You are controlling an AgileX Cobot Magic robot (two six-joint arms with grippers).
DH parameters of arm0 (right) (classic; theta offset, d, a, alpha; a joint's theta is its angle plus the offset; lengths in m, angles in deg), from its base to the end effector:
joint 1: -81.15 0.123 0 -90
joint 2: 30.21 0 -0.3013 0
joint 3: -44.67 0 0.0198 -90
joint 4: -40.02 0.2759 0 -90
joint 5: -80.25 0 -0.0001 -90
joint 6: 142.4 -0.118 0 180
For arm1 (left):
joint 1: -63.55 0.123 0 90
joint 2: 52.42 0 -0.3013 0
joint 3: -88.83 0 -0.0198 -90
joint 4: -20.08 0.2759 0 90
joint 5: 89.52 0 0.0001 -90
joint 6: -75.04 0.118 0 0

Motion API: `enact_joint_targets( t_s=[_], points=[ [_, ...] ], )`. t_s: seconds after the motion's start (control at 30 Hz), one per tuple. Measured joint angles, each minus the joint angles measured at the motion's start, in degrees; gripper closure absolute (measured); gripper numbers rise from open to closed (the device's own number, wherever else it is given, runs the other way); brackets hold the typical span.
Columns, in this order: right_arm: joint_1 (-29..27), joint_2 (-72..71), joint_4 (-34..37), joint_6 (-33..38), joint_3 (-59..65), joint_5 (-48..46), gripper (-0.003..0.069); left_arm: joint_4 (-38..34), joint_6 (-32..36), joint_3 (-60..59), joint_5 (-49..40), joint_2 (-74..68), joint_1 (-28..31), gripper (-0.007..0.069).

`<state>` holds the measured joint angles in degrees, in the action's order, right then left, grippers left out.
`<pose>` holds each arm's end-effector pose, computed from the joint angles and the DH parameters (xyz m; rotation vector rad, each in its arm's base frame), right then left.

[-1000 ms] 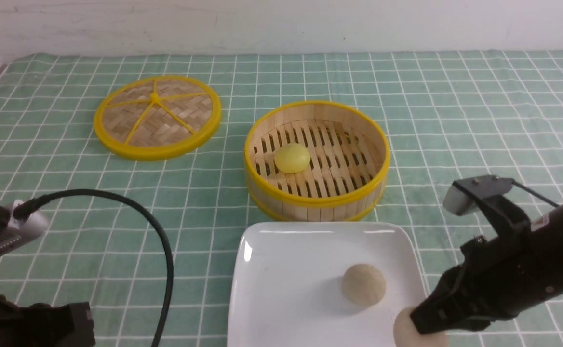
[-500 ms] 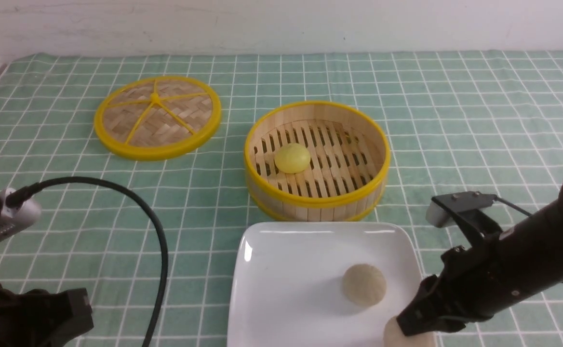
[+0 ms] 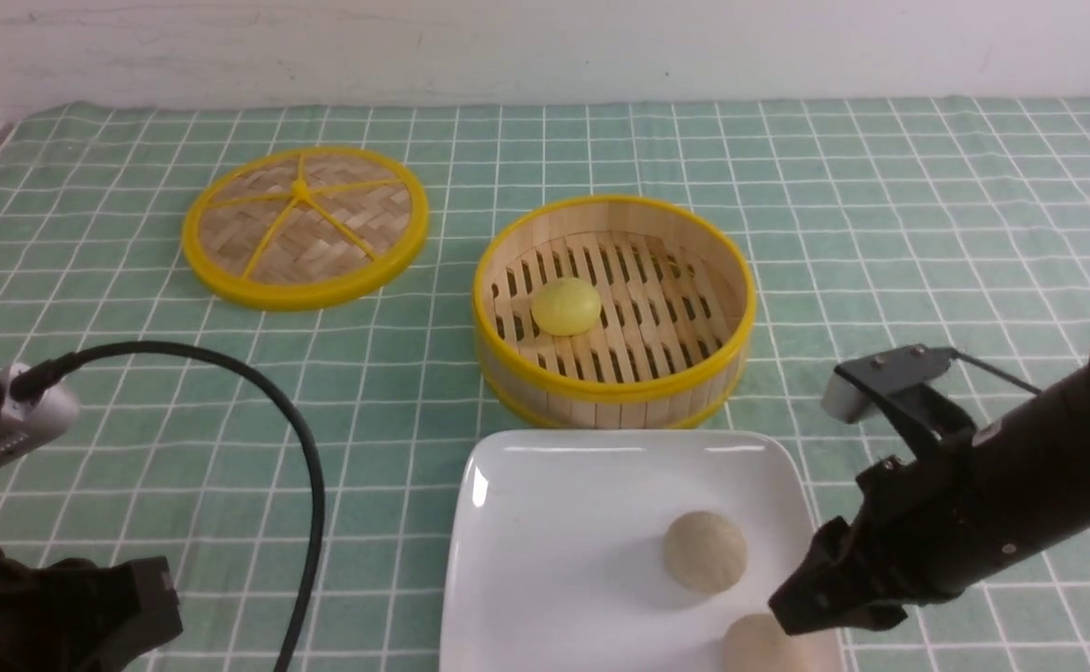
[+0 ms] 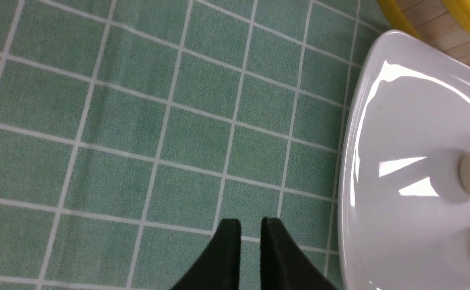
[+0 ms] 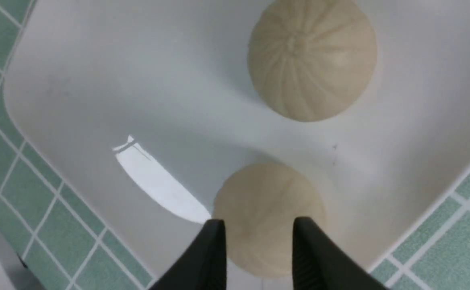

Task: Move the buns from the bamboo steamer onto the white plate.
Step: 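Reach into the bamboo steamer and grasp a bun with the left gripper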

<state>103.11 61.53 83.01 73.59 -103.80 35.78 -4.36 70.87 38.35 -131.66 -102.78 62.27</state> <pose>0.2459 0.1600 0.1926 -0.7097 2.6740 0.7799 0.1540 -0.0362 0.2353 -0.3371 2.4510 -0.5280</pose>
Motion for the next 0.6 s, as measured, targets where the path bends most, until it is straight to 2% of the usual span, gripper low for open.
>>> enact_joint_targets(
  t_s=[0.13, 0.23, 0.3, 0.37, 0.43, 0.6],
  points=[
    [0.00, -4.79, -8.78, -7.06, -5.69, -7.55, 0.0494, 0.01, 0.00, 0.00, 0.66, 0.00, 0.00, 0.0512],
    [0.00, -10.76, -18.13, -14.85, -10.47, -17.39, 0.0574, 1.15, 0.05, 0.00, 1.78, -0.41, 0.00, 0.0510],
    [0.00, -13.24, -21.67, -17.37, -11.63, -20.75, 0.0601, 2.02, 0.05, 0.21, 2.10, -0.96, 0.00, 0.0510],
    [0.00, -18.91, -28.86, -21.97, -12.12, -24.39, 0.0646, 4.00, 0.05, 1.99, 1.69, -4.00, 0.00, 0.0514],
    [0.00, -23.08, -32.35, -25.02, -11.70, -25.50, 0.0659, 4.66, 0.05, 4.43, 0.23, -6.87, 0.00, 0.0527],
    [0.00, -37.89, -41.58, -33.43, -6.42, -26.11, 0.0664, 4.40, 1.90, 15.58, -6.47, -17.77, 0.00, 0.0615]
  ],
)
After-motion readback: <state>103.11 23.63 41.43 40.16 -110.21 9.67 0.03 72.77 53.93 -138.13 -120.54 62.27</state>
